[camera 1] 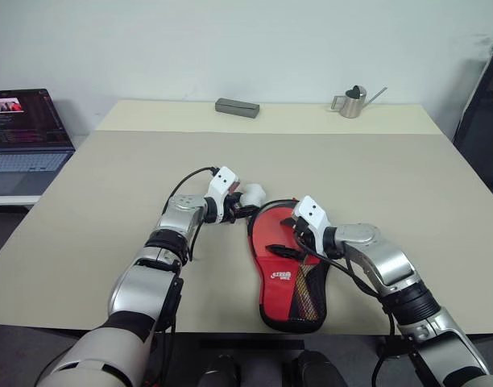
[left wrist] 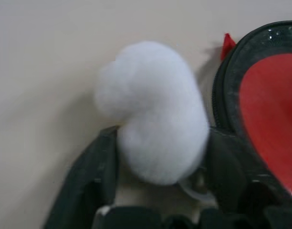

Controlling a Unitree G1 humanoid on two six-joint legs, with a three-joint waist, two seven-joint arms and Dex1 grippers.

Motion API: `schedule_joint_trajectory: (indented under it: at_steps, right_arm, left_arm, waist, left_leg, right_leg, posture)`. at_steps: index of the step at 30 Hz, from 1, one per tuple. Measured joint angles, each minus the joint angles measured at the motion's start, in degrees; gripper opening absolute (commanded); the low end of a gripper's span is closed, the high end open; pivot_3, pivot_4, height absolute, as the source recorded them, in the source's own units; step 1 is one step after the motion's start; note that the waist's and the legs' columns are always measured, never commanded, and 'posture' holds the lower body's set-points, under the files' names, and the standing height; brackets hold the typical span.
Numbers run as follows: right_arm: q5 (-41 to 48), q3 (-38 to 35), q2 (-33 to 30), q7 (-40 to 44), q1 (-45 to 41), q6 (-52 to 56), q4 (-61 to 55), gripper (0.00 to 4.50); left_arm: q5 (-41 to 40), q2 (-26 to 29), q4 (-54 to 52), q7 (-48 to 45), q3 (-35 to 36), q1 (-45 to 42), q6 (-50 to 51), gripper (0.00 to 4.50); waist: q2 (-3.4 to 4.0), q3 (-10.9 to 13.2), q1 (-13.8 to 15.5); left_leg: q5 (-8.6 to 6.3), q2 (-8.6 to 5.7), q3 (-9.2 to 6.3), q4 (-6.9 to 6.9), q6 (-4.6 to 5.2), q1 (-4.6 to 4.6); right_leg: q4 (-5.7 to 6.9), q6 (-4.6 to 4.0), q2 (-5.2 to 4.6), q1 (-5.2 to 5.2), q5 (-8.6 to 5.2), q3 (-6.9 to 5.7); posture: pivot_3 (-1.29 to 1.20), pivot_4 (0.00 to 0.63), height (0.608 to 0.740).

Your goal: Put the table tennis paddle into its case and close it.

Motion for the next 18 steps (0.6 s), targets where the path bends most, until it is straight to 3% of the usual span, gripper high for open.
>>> schedule_joint_trajectory:
  at_steps: [5, 18]
  right_arm:
    - [-1.4, -0.1, 1.2, -2.5, 0.1, -0.5, 0.3, 4.50]
    - [-3.4, 0.5, 3.4, -7.3, -0.6, 2.6, 0.8, 4.50]
  left_arm:
    - [0.0, 0.0, -0.1, -0.8, 0.6, 0.1, 0.0, 0.20]
    - [-2.4, 2.9, -6.3, -6.7, 3.3, 2.2, 1.6, 0.11]
  waist:
    - [0.00, 0.0, 0.0]
    - [-0.01, 0.0, 0.0]
  left_leg:
    - [0.00, 0.00, 0.00, 0.03, 0.00, 0.00]
    - [0.00, 0.02, -0.03, 0.02, 0.00, 0.02]
  right_leg:
    - [0.01, 0.00, 0.00, 0.00, 0.00, 0.01]
    - [0.02, -0.07, 0.00, 0.02, 0.04, 0.01]
  posture:
    - [0.00, 0.150, 0.740]
    - [0.00, 0.150, 0.740]
